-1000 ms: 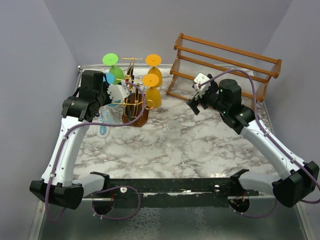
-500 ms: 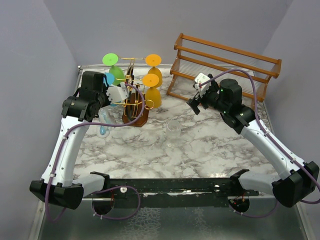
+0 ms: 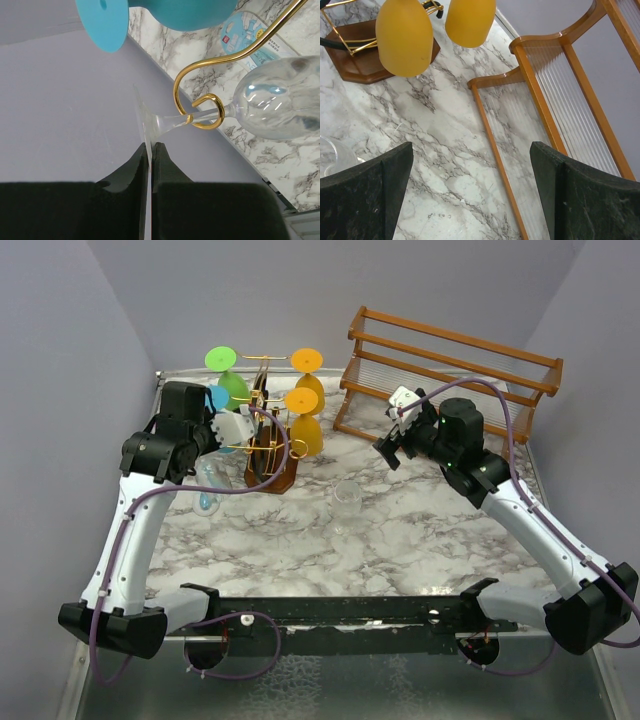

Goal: Place the wine glass upside down on the wine glass rack

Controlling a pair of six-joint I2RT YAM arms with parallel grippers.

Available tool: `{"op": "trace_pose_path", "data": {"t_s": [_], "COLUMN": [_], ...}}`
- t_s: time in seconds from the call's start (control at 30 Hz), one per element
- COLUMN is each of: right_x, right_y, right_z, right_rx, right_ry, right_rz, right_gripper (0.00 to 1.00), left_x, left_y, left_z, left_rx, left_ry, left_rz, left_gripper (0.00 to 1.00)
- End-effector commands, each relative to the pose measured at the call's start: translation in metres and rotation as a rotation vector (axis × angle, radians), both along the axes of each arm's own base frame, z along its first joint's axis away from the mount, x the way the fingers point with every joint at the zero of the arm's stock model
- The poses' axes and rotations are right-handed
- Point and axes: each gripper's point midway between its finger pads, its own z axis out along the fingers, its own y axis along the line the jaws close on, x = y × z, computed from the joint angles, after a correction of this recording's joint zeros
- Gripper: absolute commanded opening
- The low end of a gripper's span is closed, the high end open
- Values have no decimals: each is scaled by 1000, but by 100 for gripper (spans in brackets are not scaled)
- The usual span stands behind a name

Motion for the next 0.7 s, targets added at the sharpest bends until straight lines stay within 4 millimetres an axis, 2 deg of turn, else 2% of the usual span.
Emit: {"op": "trace_pose_path", "data": {"t_s": [0.0,0.33,0.67], "right_x": [-2,-2,-2], "right_y": [0,0,0], "right_z": [10,10,9], "right_rx": [13,14,14], "right_ry": [-39,-35,-36], "right_rz": [17,20,19], "right_gripper": [100,100,100], "left_x": [-7,-10,-9], "left_y": [-6,-26,-33], "left_z": [22,19,-3], "left_rx": [-45,-126,-139], "left_ry": [-52,-28,29], "left_rz": [-28,-105,-130], "left_gripper": [2,4,8]}}
